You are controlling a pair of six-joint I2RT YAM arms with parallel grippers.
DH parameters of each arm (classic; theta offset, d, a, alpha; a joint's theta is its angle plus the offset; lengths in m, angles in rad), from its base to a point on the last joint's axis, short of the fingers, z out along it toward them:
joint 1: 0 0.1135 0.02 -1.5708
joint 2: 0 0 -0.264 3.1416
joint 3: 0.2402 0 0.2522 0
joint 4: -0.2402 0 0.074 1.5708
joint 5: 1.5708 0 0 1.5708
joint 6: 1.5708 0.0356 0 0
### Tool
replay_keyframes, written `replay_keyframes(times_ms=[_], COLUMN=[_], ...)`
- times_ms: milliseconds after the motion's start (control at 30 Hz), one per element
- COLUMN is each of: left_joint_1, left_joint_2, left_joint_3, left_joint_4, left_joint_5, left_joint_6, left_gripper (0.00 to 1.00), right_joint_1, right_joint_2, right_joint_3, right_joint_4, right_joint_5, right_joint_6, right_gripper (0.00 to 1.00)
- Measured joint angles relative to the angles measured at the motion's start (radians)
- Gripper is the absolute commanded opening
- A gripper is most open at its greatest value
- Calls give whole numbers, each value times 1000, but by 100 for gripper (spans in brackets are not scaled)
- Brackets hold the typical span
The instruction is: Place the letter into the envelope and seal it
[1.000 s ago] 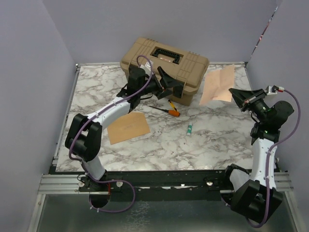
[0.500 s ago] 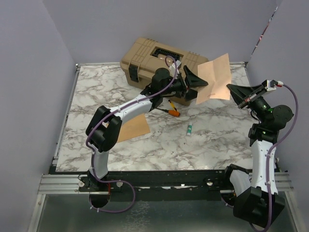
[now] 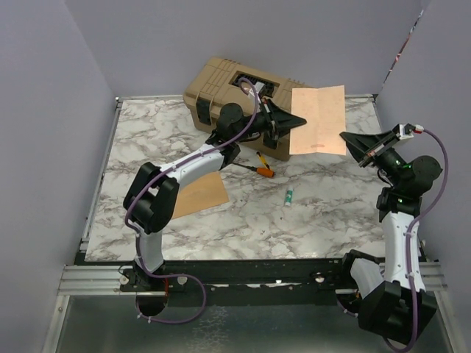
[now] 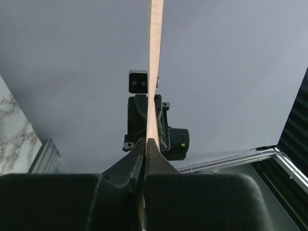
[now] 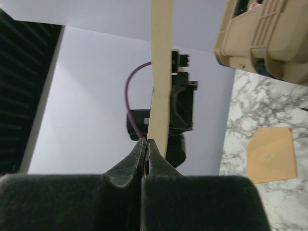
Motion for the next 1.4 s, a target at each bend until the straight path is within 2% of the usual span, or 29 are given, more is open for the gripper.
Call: replay_keyframes(times_ms=[33,133,167,233,333,467,667,700,900,1133,1267,1400], left_joint_1=[4,18,21,29,37,37,36,36,37,48,50,55], left_joint_2=[-5,-12,-13,-13,-13,-14,-21,-23,-53,-131,-156,-162], left_joint_3=[-6,-8,-7,-2,8,21,34,35,29,5,-6,-21], left_joint_4=[9,29,33,39,43,45,46,46,47,51,54,52], left_joint_5=[0,1,3,13,35,71,121,132,160,180,192,195], left_joint_6=[-2,9,14,31,52,76,111,117,136,146,156,167], left_gripper=[0,0,0,0,0,0,0,0,0,0,0,0], right_joint_1=[0,0,0,0,1,28,137,150,174,174,179,208], right_joint_2=[5,33,47,76,102,155,294,305,315,341,373,402], right_joint_3=[1,37,65,131,199,229,230,228,209,209,214,246], right_joint_4=[-21,-130,-177,-251,-273,-230,-187,-169,76,258,296,310], right_joint_5=[-3,-11,-14,-21,-42,-72,-73,-72,-61,-41,-38,-37], right_joint_6=[-26,-132,-181,-275,-388,-451,-459,-448,-322,-214,-193,-188], right_gripper=[11,64,77,90,97,99,98,96,70,56,53,46])
